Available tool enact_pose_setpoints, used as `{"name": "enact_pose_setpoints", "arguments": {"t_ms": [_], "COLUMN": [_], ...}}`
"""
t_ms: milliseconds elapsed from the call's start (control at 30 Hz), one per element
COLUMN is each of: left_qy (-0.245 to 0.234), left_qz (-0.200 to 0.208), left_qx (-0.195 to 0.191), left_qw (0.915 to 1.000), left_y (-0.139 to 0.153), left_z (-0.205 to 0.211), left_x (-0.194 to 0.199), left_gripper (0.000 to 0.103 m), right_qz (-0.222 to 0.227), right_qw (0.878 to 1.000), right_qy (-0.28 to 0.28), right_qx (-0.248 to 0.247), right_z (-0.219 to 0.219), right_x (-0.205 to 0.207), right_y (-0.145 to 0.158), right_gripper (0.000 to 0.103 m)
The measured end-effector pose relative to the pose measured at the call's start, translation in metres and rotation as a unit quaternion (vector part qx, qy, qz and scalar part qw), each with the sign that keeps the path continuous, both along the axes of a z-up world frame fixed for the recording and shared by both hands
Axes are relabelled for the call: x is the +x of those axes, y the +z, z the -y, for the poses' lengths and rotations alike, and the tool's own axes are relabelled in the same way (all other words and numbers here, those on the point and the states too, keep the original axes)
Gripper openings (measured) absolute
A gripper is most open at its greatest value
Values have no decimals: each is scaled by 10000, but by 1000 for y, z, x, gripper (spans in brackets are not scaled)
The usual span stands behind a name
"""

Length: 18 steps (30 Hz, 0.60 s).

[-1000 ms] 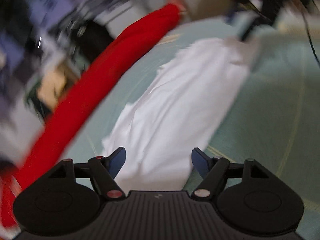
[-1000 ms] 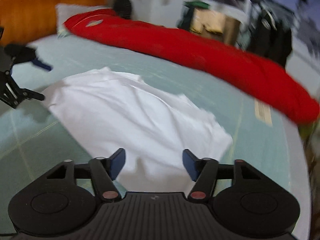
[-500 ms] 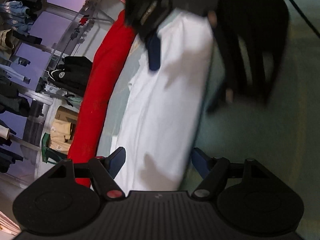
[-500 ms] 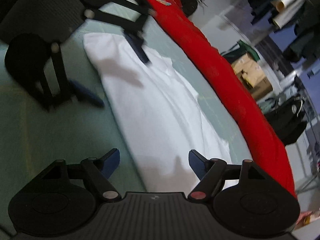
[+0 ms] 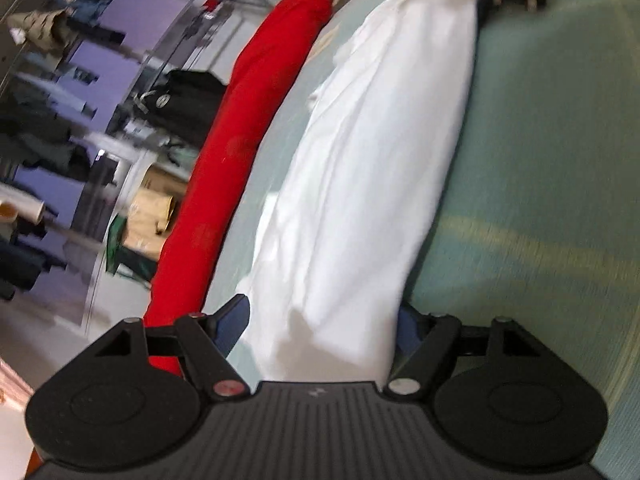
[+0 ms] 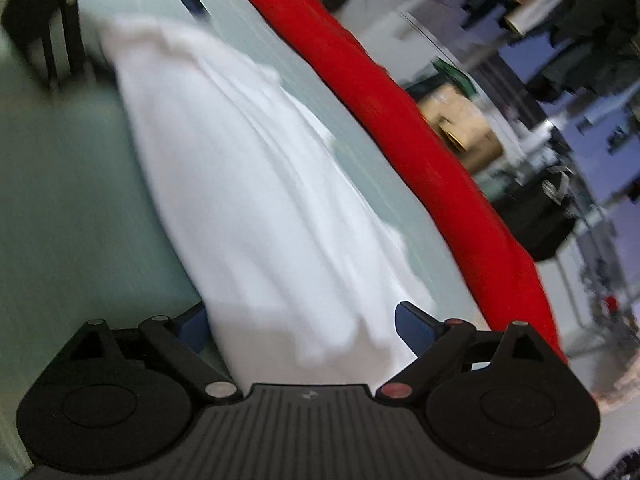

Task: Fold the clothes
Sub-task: 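Roll both grippers and lower them to the shirt's side edge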

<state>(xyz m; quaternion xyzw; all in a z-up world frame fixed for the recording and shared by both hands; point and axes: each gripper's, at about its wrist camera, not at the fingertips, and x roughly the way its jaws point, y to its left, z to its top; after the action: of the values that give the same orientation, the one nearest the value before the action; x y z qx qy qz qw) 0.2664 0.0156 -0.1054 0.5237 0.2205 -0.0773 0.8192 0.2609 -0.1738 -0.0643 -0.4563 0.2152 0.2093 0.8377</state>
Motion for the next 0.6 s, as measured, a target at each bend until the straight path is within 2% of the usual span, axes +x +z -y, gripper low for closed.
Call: {"name": "enact_pose_setpoints", "arguments": {"t_ms": [67, 167, 367, 467, 600], "left_qy": [12, -168, -459, -504, -187], "left_qz": [44, 226, 292, 307, 259], "left_qx": [35, 280, 158, 146, 71], "left_qw": [10000, 9992, 9984, 9982, 9995], "left_y": [-1, -4, 0, -2, -5], "left_z": [1, 19, 55, 50, 21], "left_x": [0, 4, 34, 36, 29], "left_gripper": [75, 75, 75, 75, 75], "right_qz": [81, 246, 446, 510, 522], "right_qw": [9998, 9992, 9982, 9973, 9979], "right_qy": [-156, -133, 349, 476, 223], "right_qx": [-99, -270, -212, -228, -298], "right_z": [11, 2, -47, -52, -18], "right_x": [5, 8, 13, 14, 27], "right_y": [-4, -9, -11, -13, -16], "right_gripper": [96, 95, 94, 94, 94]}}
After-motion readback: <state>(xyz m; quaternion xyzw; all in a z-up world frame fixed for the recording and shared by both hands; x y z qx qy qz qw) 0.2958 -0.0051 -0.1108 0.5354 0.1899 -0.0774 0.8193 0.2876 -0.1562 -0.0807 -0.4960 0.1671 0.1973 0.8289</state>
